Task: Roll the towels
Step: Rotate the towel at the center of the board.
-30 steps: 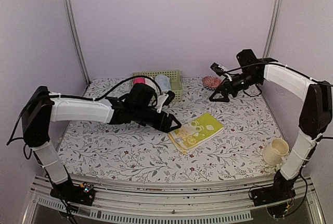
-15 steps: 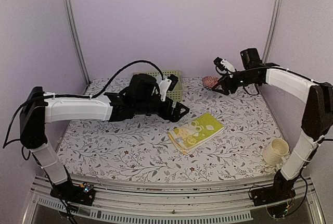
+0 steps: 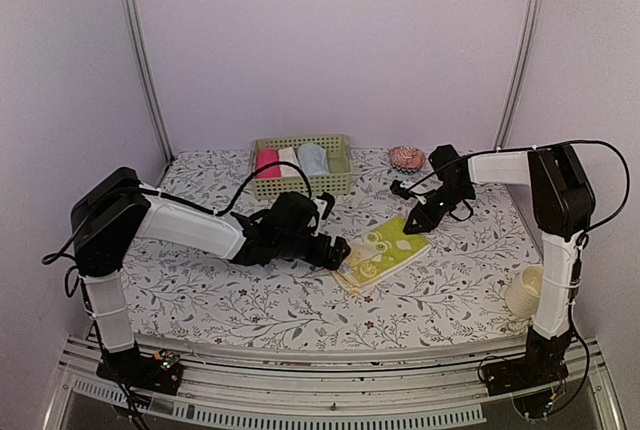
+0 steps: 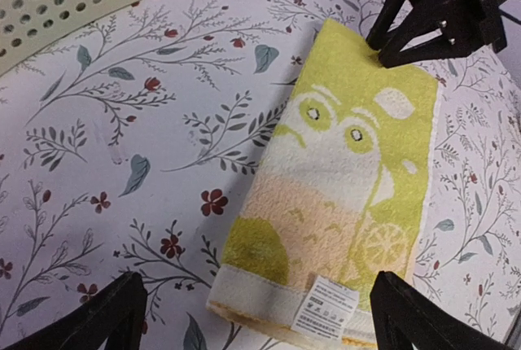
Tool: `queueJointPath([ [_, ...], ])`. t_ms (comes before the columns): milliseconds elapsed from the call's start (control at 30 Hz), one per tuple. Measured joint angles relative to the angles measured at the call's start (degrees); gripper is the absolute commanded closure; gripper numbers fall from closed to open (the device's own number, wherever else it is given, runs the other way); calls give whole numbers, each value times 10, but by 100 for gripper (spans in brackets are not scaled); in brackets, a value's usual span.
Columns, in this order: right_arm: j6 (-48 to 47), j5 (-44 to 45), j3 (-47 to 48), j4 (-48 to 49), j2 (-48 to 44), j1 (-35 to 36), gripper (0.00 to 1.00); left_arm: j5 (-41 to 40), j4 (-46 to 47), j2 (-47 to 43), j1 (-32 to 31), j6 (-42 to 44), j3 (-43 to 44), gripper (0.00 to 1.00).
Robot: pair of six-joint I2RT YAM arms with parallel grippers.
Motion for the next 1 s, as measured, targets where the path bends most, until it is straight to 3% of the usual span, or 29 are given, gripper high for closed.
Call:
queueJointPath([
  [233,3,34,-48,10,-4,2,78,86,34,2,-13,-19,26,31],
  [467,24,39,-127,-13,-68,52,75,117,36,-9,-25,-40,-8,35],
  [667,14,-58,-147,-141,-90,121,70,119,-10,-72,-25,-41,-63,44],
  [767,5,-73,-124,-200,-105,121,69,124,-27,-99,-29,-43,-68,42],
  [867,-1,-73,-93,-225,-132,106,70,130,-38,-122,-40,-52,-86,48],
  [1000,-5,-67,-69,-220,-160,94,75,141,-64,-139,-60,-68,-113,64],
])
